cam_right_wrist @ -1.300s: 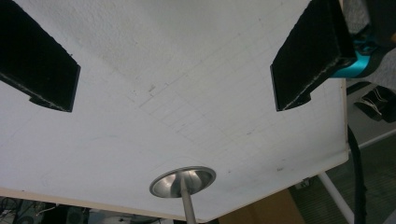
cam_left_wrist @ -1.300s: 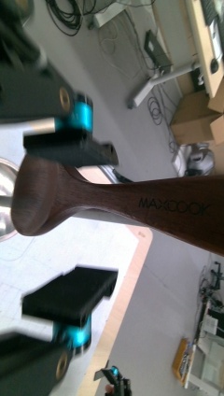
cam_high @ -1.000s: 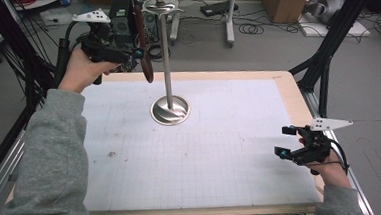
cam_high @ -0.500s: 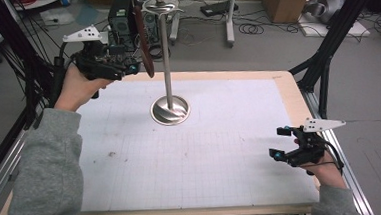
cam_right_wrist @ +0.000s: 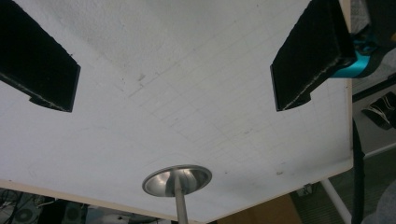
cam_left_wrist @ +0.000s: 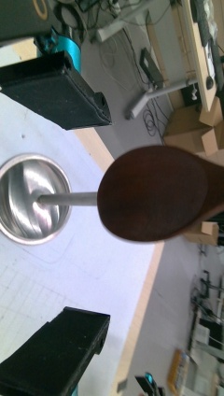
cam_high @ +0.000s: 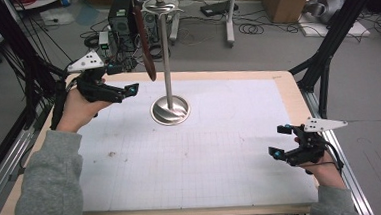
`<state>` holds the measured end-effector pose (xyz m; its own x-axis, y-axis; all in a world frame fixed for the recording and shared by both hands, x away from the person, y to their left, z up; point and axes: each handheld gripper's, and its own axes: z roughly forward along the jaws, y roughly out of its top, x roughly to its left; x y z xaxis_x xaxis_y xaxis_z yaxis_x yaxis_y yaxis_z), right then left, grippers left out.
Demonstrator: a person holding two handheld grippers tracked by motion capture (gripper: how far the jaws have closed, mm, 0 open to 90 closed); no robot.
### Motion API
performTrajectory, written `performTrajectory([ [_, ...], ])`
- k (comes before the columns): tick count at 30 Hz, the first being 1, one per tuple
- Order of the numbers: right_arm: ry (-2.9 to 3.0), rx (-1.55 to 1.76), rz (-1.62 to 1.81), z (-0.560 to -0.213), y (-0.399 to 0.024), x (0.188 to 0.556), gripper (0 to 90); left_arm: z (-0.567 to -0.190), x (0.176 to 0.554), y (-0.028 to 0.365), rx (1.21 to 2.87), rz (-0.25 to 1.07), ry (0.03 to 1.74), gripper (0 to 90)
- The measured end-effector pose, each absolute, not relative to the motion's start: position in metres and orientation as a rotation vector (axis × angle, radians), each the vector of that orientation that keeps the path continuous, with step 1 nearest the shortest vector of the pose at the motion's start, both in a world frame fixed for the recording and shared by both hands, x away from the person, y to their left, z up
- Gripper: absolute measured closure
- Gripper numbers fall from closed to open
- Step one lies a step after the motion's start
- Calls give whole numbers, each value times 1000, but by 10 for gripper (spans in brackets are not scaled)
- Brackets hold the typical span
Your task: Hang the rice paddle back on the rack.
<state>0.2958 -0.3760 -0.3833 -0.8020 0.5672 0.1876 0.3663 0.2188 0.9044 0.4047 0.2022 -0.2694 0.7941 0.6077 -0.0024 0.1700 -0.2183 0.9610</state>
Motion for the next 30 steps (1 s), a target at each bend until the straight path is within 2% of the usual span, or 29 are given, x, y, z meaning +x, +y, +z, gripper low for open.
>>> performTrajectory([
  [18,2239,849,1679,-372,-366,297,0,-306,379,208,1794,443,630,63],
  [30,2202,816,1766,-366,-359,303,0,-323,360,224,1737,466,668,63],
])
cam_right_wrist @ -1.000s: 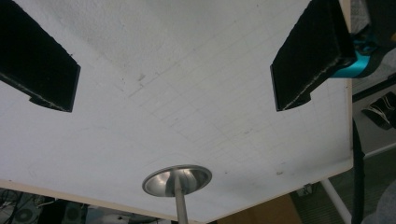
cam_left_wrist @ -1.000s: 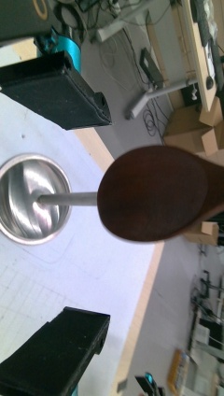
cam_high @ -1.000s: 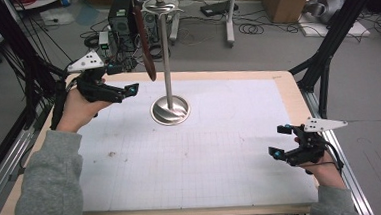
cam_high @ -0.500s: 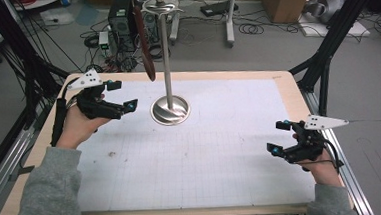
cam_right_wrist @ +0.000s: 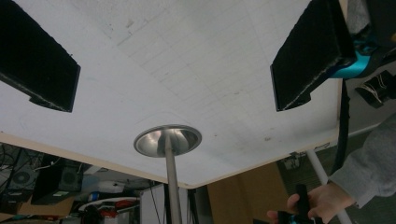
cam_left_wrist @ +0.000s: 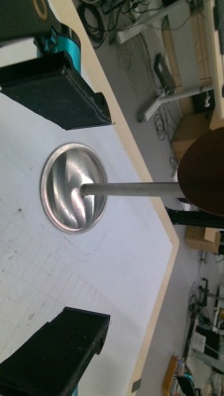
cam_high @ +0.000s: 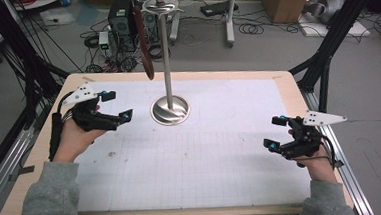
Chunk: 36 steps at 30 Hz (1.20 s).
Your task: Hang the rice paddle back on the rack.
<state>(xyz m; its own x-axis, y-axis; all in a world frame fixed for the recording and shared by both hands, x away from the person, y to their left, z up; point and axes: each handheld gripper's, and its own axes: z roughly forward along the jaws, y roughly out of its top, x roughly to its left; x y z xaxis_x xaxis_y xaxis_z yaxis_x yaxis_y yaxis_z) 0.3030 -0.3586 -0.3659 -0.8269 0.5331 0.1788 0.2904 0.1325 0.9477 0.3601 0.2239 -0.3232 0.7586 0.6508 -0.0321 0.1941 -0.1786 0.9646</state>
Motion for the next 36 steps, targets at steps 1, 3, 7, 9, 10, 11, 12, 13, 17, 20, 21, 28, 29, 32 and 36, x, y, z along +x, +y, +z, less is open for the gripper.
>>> performTrajectory([
  [1,2199,812,1783,-365,-358,303,0,-324,358,227,1729,459,666,63],
  [3,2187,800,1825,-363,-356,303,0,-327,354,232,1719,480,679,63],
  [7,2176,787,1840,-360,-354,304,0,-333,347,242,1680,483,699,63],
  [9,2173,780,1833,-359,-352,305,0,-337,344,247,1663,481,706,63],
  [10,2175,783,1823,-359,-351,305,0,-339,342,249,1651,481,711,63],
  [11,2176,776,1819,-359,-350,306,0,-340,341,251,1648,481,716,63],
  [12,2181,775,1821,-359,-349,306,0,-343,339,252,1630,478,723,63],
  [13,2181,770,1815,-359,-349,307,0,-344,338,254,1621,476,724,63],
  [17,2191,767,1786,-359,-345,308,0,-351,333,260,1600,485,739,63],
  [20,2186,755,1791,-360,-344,310,0,-354,329,263,1596,470,739,63],
  [21,2184,756,1791,-360,-344,311,0,-355,328,264,1596,470,739,63],
  [28,2186,750,1789,-360,-343,312,0,-361,320,263,1634,482,725,63],
  [29,2186,752,1792,-360,-343,312,0,-361,320,263,1638,481,725,63],
  [32,2187,761,1791,-360,-343,312,0,-363,319,264,1646,483,728,63],
  [36,2185,758,1786,-360,-344,312,0,-368,316,270,1645,478,744,63],
])
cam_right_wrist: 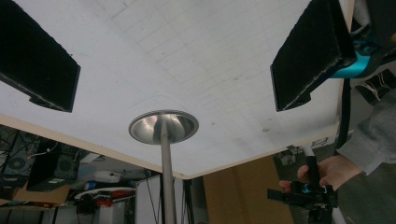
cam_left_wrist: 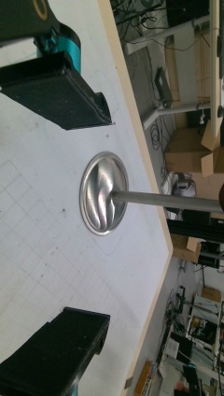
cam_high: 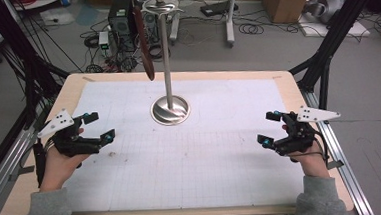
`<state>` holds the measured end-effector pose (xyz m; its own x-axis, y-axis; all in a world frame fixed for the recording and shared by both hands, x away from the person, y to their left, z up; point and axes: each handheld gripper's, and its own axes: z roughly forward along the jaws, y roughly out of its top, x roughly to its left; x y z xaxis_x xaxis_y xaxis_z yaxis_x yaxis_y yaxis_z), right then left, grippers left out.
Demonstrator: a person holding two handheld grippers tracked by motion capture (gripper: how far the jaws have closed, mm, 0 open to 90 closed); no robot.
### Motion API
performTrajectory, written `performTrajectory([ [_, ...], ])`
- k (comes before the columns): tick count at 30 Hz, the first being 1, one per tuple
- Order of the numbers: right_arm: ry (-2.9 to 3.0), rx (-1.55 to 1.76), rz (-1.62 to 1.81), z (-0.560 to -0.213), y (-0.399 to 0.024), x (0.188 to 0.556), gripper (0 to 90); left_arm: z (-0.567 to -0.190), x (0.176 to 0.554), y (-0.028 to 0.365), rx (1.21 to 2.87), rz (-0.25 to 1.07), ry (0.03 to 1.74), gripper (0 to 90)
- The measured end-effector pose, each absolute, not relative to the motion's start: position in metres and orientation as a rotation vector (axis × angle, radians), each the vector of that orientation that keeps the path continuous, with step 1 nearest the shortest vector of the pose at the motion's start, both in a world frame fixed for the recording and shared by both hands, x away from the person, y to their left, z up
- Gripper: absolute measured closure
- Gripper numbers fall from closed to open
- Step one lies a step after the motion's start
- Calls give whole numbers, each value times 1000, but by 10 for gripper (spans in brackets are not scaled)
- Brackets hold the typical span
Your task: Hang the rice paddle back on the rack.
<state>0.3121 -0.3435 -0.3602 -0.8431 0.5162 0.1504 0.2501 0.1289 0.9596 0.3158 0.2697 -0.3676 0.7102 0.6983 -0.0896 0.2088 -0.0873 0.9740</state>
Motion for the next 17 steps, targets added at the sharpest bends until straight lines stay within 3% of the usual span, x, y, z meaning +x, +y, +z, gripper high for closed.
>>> performTrajectory([
  [17,2117,814,1752,-360,-354,311,0,-371,305,287,1618,505,793,63],
])
